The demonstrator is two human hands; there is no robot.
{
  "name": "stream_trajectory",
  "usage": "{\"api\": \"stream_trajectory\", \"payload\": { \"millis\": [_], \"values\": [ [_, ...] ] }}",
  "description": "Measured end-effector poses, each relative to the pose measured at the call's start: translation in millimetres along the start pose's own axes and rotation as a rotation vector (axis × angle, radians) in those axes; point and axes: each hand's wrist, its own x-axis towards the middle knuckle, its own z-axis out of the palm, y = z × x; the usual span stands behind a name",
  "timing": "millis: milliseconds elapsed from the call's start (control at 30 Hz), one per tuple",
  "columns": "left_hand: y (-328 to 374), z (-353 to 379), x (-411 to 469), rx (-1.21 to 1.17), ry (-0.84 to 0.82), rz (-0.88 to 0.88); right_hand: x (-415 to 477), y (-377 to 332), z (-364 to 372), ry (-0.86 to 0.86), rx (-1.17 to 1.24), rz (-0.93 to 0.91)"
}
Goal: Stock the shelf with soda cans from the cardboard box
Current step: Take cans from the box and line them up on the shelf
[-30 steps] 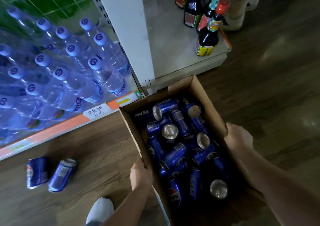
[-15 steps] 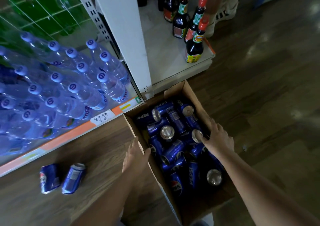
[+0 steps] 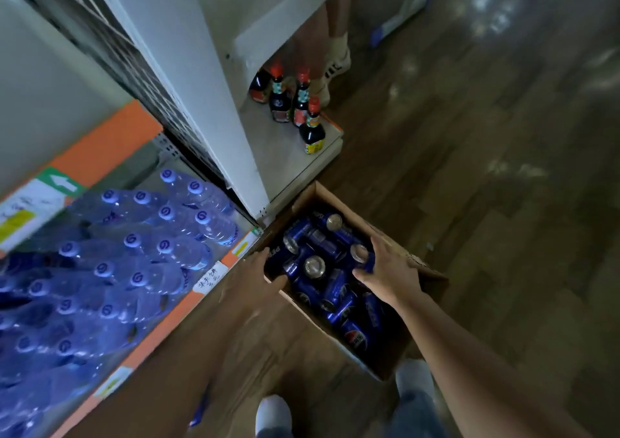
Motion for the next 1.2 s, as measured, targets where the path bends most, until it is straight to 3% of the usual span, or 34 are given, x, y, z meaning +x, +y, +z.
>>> {"api": "stream_trajectory", "payload": {
  "millis": [367,633,933,1200],
  "values": [
    [12,-28,-44,0.317,-0.184,0.128,-103,10,-5,-0.016,0.113,0.154],
    [38,-18,-78,0.334,-0.098,0.211,-154,53,11,0.028,0.349,0.228],
    [43,-9,-81,0.325,-0.148,0.260,-158,56,32,0.052,0.451,0.272],
    [31,-53,-15,0.383,-0.218,0.350,-116,11,41,0.105,0.498,0.344]
  ]
}}
